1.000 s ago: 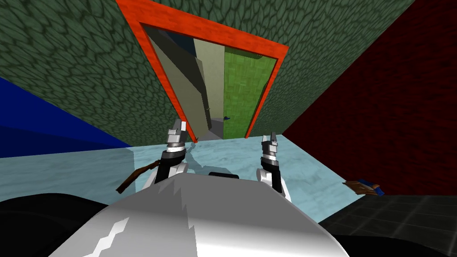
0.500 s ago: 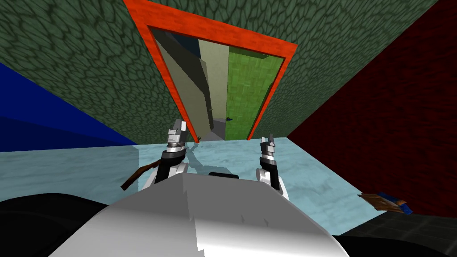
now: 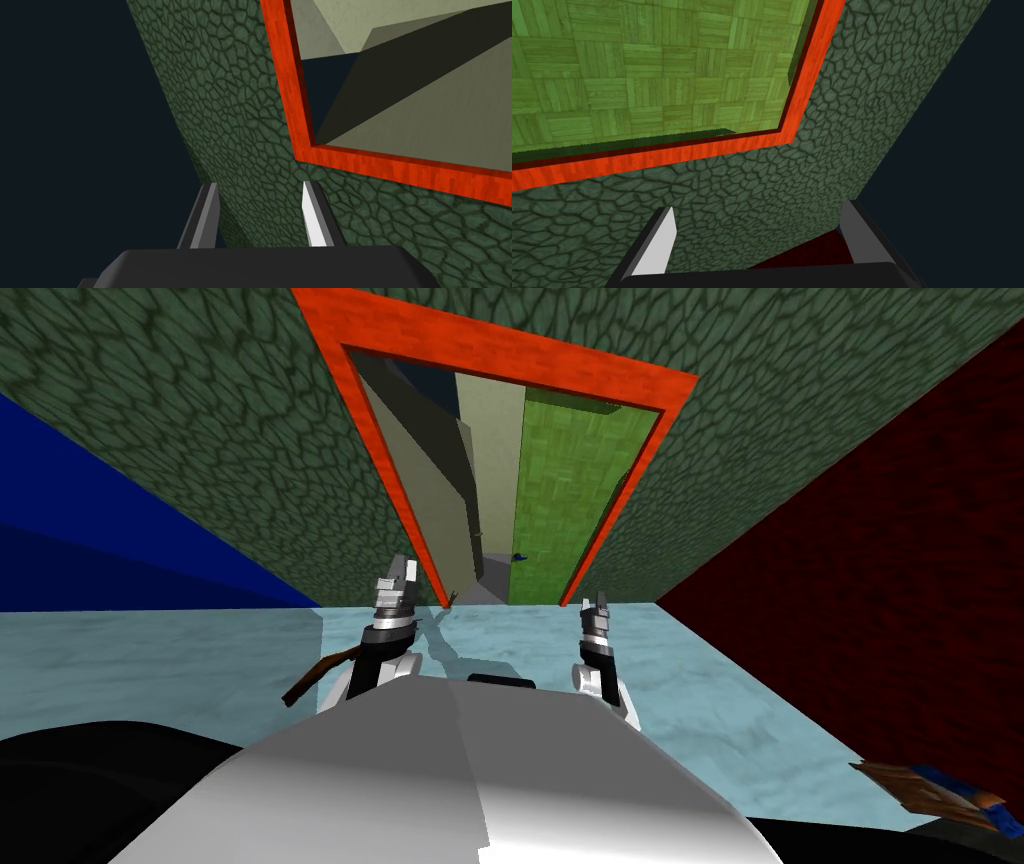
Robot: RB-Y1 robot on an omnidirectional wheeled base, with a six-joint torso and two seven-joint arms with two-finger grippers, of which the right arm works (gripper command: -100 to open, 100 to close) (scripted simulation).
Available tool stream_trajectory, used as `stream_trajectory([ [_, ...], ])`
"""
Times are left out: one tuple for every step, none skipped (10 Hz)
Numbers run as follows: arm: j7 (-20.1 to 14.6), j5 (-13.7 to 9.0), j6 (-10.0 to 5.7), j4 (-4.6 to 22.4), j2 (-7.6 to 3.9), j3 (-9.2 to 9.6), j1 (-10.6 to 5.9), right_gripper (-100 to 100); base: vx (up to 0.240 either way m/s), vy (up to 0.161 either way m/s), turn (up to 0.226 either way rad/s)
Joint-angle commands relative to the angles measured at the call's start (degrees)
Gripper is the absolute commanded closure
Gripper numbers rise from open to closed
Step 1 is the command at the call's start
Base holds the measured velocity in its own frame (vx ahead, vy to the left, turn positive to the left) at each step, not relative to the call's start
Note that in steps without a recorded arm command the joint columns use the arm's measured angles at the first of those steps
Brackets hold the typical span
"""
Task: Push the door open
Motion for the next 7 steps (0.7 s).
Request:
stream_trajectory([
  [-0.2, -0.3, -0.80, 2.5, -0.43, -0.29, -0.73, -100, 0.106, 0.014, 0.090],
  [-0.3, -0.6, -1.19, 4.2, -0.66, -0.48, -1.31, -100, 0.104, 0.023, 0.108],
  [-0.4, -0.8, -1.58, 5.8, -0.89, -0.66, -1.89, -100, 0.110, 0.029, 0.148],
  [-0.5, -1.0, -1.98, 7.3, -1.12, -0.85, -2.47, -100, 0.118, 0.021, 0.110],
  [-0.5, -1.0, -1.98, 7.5, -1.12, -0.85, -2.47, -100, 0.070, 0.008, 0.029],
  [-0.6, -1.2, -2.37, 9.1, -1.35, -1.03, -3.04, -100, 0.048, 0.007, 0.094],
  [-0.7, -1.4, -2.77, 10.8, -1.57, -1.22, -3.64, -100, 0.078, 0.012, 0.122],
])
